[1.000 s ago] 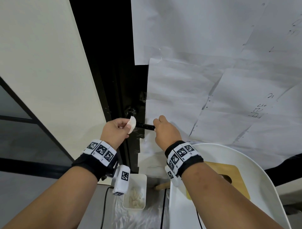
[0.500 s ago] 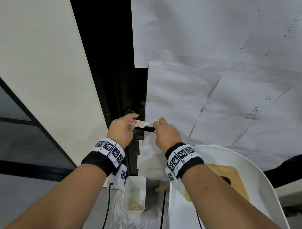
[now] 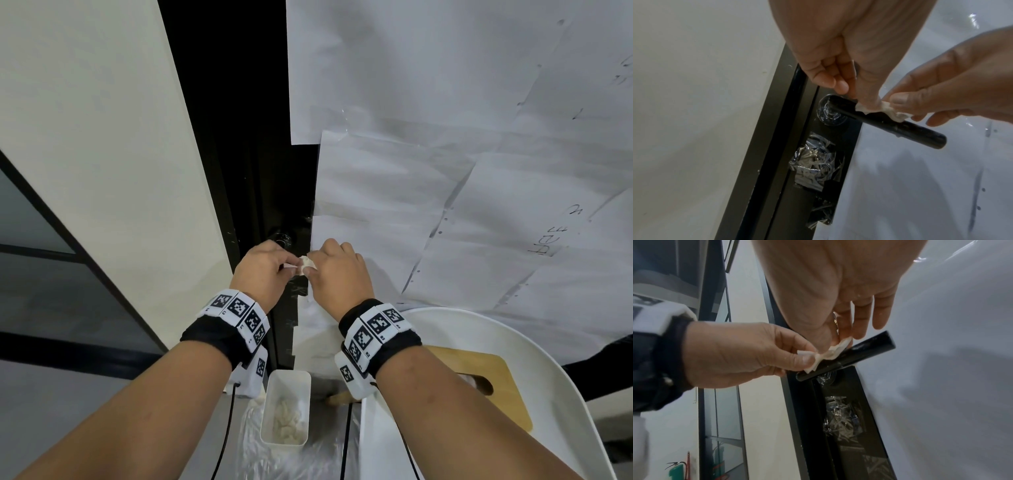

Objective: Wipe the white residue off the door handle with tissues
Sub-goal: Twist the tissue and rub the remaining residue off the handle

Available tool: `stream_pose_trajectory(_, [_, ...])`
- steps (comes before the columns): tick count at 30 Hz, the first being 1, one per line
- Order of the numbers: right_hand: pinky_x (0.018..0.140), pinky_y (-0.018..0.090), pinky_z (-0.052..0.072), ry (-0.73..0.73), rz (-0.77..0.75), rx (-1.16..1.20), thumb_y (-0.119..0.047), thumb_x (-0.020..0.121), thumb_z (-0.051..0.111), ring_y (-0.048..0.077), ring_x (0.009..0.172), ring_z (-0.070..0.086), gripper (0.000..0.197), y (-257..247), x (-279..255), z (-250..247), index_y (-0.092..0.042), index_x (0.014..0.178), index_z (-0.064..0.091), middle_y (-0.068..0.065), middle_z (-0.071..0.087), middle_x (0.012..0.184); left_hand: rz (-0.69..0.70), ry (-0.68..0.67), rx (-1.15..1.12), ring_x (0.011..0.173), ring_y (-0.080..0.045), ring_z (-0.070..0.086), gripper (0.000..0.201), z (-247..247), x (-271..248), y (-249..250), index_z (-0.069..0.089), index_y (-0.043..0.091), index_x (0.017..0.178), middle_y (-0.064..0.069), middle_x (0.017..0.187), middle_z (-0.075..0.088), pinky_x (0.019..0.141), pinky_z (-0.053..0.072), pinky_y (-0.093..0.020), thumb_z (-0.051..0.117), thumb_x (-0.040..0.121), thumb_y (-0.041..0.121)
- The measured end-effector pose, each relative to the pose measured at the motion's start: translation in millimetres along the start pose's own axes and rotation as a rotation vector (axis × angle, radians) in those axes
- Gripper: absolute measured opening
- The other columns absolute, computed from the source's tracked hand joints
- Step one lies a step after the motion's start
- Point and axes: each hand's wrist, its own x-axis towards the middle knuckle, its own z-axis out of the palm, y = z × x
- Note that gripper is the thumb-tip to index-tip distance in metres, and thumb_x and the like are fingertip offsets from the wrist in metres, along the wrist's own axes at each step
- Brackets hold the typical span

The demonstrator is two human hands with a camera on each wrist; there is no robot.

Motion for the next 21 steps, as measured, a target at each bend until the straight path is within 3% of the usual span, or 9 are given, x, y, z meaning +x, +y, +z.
stream_pose_trajectory(4, [0.08,0.039,0.045,0.074,0.013,0.02,-0.032,0.088,0.057,0.025,0.096,0.048,0.024,-3.7,-0.1,2.7,-0.018,0.107,0.063,0.002,0.054,0.103,-0.054,0.018,-0.027,0.097,-0.013,0.055,0.022,-7.6,0.4,-9.9,0.071,0.022,0.105,0.007,0.104,0.059,0.086,0.048,-0.028,0.07,0.083,0.028])
stream_pose_trajectory(8, [0.076,0.039,0.043,0.069,-0.004,-0.02,-0.026,0.088,0.058,0.026,0.092,0.048,0.016,-10.1,0.2,7.4,-0.016,0.097,0.067,0.003,0.054,0.097,-0.023,0.016,0.074,0.106,-0.02,0.052,0.021,-8.5,0.1,-17.4,0.073,0.019,0.107,0.002,0.109,0.063,0.091,0.041,-0.026,0.065,0.088,0.018])
stream_pose_trajectory(11, [0.074,0.038,0.039,0.061,0.01,-0.056,-0.022,0.086,0.06,0.027,0.091,0.047,0.012,-11.4,0.6,9.1,-0.017,0.094,0.067,0.002,0.055,0.093,-0.048,-0.015,0.07,0.109,-0.018,0.051,0.023,-3.7,-1.0,-16.1,0.073,0.017,0.109,0.002,0.112,0.06,0.093,0.038,-0.022,0.066,0.088,0.022])
stream_pose_trajectory(15, [0.071,0.036,0.035,0.033,0.009,-0.105,-0.014,0.08,0.061,0.026,0.088,0.047,0.011,-6.7,-3.3,3.6,-0.017,0.09,0.066,0.001,0.054,0.091,-0.123,-0.004,-0.033,0.101,-0.01,0.052,0.027,-1.7,2.0,-12.5,0.071,0.012,0.11,0.002,0.11,0.057,0.088,0.035,-0.016,0.07,0.084,0.02])
stream_pose_trajectory(21, [0.069,0.033,0.032,-0.047,0.071,-0.077,0.001,0.079,0.048,0.029,0.088,0.047,0.021,13.4,-13.9,-10.7,-0.009,0.09,0.063,0.007,0.053,0.095,-0.137,0.006,-0.051,0.095,-0.004,0.046,0.024,3.2,2.5,-13.8,0.071,0.009,0.111,0.002,0.107,0.054,0.078,0.028,-0.001,0.066,0.088,0.014])
